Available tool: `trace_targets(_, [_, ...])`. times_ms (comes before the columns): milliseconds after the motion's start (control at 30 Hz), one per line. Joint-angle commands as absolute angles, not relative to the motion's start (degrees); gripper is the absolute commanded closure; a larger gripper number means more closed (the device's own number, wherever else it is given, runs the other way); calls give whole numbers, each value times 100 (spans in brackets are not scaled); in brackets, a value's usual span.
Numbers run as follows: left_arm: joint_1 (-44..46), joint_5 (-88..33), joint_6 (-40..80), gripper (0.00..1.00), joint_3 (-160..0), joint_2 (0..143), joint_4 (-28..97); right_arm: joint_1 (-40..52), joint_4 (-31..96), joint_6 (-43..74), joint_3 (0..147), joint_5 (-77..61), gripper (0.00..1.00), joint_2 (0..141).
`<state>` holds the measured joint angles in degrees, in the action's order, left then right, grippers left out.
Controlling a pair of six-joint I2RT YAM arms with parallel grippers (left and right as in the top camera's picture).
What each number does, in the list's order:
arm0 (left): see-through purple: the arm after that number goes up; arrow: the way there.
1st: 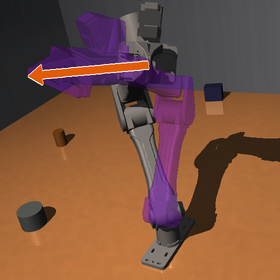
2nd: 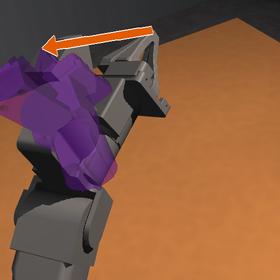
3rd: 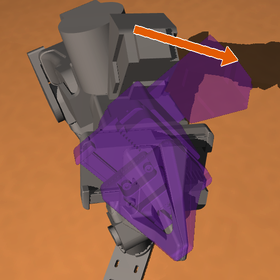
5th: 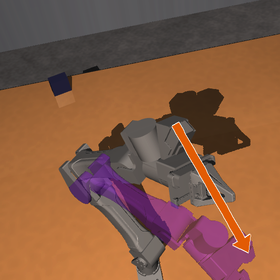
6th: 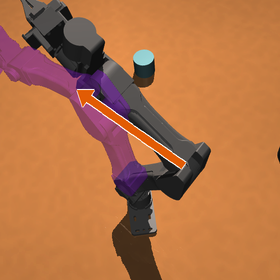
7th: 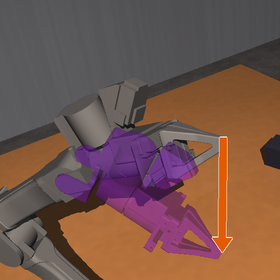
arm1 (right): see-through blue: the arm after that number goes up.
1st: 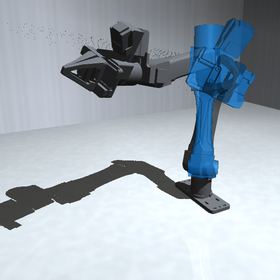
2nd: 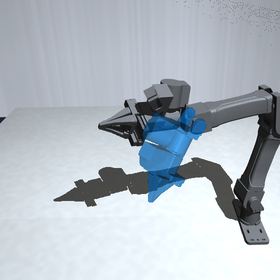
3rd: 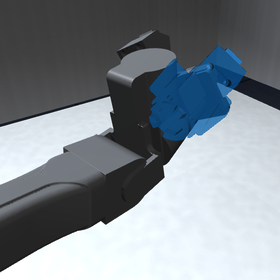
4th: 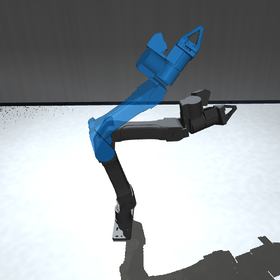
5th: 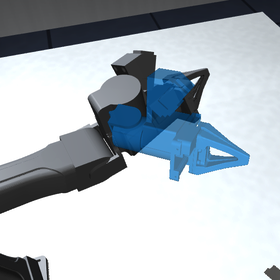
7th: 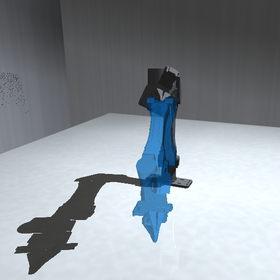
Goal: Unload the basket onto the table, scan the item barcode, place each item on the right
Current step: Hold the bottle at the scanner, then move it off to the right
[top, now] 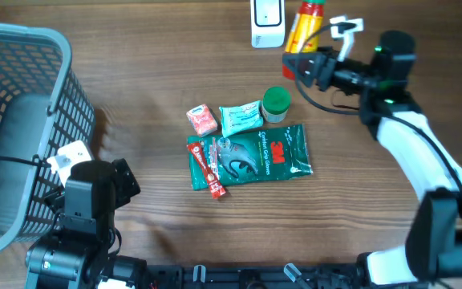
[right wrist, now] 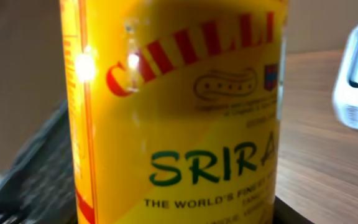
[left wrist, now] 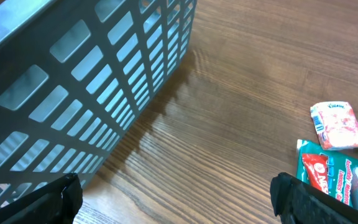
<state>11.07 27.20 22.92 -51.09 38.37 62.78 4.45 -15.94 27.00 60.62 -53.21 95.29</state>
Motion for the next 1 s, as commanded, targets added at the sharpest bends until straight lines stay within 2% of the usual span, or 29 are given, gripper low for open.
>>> trace_targets(0, [1059, 2775, 2182, 0, -5199, 3830, 6265, 932, -1463, 2571, 6901, -3756, 57, 10151])
trace_targets(167, [1059, 2775, 2182, 0, -5199, 3830, 6265, 1341, -237, 2394, 8735, -1874, 58, 11498])
trace_targets(333, [1059, 2775, 2182, 0, -5199, 3830, 6263, 1365, 250, 2644, 9935, -1503, 60, 12560])
trace_targets(667, [1059, 2775, 2182, 0, -5199, 3830, 6265, 1317, 600, 2694, 10210, -1695, 60, 12781])
trace_targets(800, [1059, 2775, 2182, 0, -5199, 3830, 6265, 849, 1789, 2121, 10669, -1610, 60, 12326])
trace_targets(967, [1059, 2775, 2182, 0, -5199, 3830, 6265, -456, 3800, 1302, 10683, -701, 60, 11799])
